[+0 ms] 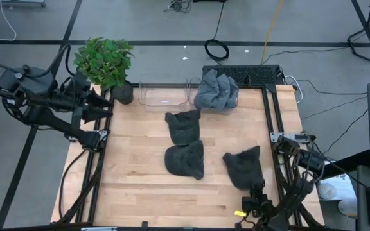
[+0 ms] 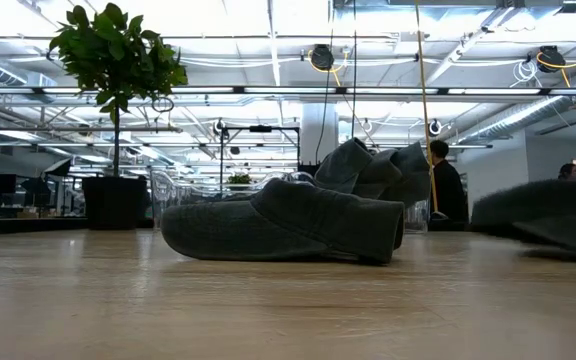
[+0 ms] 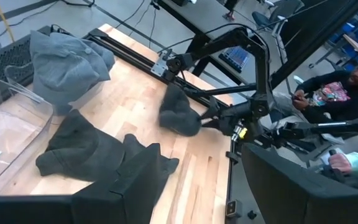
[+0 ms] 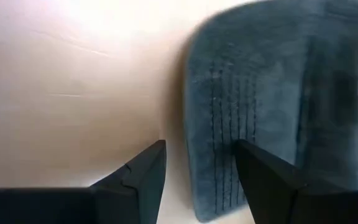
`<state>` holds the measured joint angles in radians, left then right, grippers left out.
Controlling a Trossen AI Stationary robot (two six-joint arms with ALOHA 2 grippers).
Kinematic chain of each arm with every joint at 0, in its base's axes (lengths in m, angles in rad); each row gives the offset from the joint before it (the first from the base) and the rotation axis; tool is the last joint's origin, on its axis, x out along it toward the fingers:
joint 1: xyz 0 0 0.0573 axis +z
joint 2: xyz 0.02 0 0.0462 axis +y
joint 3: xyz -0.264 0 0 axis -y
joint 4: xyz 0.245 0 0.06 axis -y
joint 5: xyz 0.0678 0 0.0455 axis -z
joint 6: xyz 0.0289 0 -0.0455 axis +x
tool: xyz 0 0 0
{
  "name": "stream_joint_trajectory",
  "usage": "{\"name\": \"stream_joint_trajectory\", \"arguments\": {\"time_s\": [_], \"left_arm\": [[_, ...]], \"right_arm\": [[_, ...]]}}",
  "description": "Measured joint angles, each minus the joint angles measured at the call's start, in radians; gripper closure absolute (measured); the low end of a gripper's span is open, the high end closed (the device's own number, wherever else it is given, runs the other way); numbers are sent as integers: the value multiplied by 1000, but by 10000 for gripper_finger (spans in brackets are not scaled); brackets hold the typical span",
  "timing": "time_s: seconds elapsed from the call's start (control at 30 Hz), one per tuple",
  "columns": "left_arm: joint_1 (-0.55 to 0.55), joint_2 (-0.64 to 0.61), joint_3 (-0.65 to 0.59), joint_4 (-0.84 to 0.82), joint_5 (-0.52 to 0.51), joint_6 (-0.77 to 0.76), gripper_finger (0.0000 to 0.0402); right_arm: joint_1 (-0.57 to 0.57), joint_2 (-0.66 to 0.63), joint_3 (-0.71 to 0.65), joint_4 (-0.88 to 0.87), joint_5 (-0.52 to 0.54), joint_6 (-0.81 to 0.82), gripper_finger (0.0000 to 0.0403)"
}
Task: Pick & Place hat
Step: Put the bottom right black cap into the left transparent bin
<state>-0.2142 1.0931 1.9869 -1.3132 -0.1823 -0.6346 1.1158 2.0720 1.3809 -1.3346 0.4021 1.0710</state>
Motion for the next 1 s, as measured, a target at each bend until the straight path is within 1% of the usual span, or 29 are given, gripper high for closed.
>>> {"name": "stream_joint_trajectory", "arguments": {"time_s": [0.17, 0.3, 0.37, 0.4, 0.47, 0.5, 0.53, 0.63, 0.73, 0.87, 0.93, 1.0], "left_arm": [[0, 8, 0, 0, 14, -2, 167], [0, 13, 0, 0, 43, -3, 167], [0, 19, 0, 0, 58, -5, 167], [0, 21, 0, 0, 60, -12, 167], [0, 25, 0, 0, 63, -19, 167], [0, 28, 0, 0, 64, -19, 167], [0, 30, 0, 0, 68, -19, 167], [0, 33, 0, 0, 83, -21, 167], [0, 34, 0, 0, 94, -23, 167], [0, 34, 0, 0, 107, -51, 167], [0, 33, 0, 0, 107, -56, 167], [0, 32, 0, 0, 107, -56, 167]], "right_arm": [[-3, 58, 0, -62, 32, 25, 228], [-1, 87, 0, -94, 111, 78, 241], [-4, 97, 0, -121, 163, 103, 271], [-6, 98, 0, -127, 179, 111, 295], [-10, 96, 0, -120, 200, 110, 362], [-10, 95, -1, -117, 205, 102, 379], [-10, 91, -1, -118, 206, 101, 386], [-10, 60, 39, -161, 196, 122, 396], [-10, 11, 133, -239, 198, 155, 399], [-25, -83, 226, -233, 189, 69, 401], [-39, -122, 256, -230, 171, 9, 402], [-64, -158, 283, -231, 168, -17, 402]]}}
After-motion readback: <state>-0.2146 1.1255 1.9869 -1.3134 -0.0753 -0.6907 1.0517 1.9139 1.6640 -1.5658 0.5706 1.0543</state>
